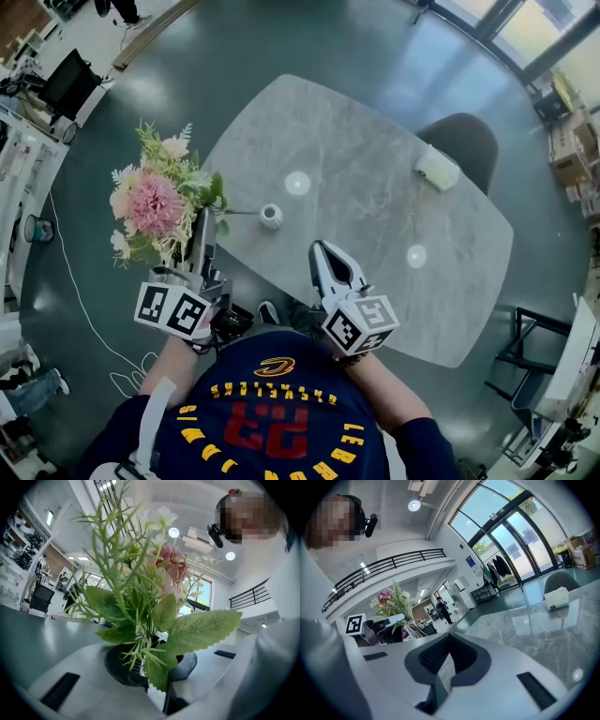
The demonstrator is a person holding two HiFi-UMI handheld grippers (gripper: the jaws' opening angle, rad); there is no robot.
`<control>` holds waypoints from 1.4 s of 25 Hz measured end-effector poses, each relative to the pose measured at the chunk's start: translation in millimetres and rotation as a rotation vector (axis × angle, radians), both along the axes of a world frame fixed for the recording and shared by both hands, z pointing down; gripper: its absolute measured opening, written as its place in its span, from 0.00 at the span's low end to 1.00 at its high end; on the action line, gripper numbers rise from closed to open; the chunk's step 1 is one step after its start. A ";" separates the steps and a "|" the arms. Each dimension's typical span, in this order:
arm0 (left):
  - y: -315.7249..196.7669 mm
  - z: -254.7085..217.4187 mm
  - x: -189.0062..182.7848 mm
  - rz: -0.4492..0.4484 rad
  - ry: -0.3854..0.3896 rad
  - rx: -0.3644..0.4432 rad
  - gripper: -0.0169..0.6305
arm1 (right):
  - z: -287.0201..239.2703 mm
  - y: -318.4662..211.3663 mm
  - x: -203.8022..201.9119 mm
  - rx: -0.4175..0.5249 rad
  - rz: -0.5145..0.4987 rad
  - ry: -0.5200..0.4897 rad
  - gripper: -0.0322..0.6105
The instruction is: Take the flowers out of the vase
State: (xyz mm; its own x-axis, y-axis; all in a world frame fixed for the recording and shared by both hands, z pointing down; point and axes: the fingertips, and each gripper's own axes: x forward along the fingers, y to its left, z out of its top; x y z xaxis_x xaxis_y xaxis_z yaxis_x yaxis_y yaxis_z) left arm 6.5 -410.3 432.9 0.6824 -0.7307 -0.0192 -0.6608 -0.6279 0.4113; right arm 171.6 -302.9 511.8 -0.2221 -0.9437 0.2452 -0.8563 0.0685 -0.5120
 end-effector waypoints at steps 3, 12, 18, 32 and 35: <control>-2.0 -4.4 -24.0 -0.013 0.029 -0.007 0.10 | -0.8 -1.6 -17.7 0.008 -0.002 0.009 0.06; 5.1 -28.0 -34.3 -0.033 0.086 0.011 0.10 | -17.5 3.4 -15.2 0.044 -0.010 0.047 0.06; 10.8 -34.8 -29.2 -0.035 0.111 0.010 0.10 | -28.9 5.1 -4.1 0.081 -0.010 0.063 0.06; 13.2 -37.5 -26.3 -0.027 0.107 0.001 0.10 | -28.7 1.7 -7.9 0.087 -0.047 0.086 0.06; 13.6 -36.4 -26.2 -0.027 0.106 -0.003 0.10 | -29.3 2.4 -11.4 0.094 -0.064 0.086 0.06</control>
State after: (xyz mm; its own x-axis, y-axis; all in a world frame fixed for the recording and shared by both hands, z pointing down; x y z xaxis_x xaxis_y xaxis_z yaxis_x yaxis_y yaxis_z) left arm -19.7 -396.7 396.6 0.6569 -0.7489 -0.0881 -0.6301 -0.6094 0.4812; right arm 160.2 -300.5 482.6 -0.2647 -0.9480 0.1768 -0.8890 0.1689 -0.4255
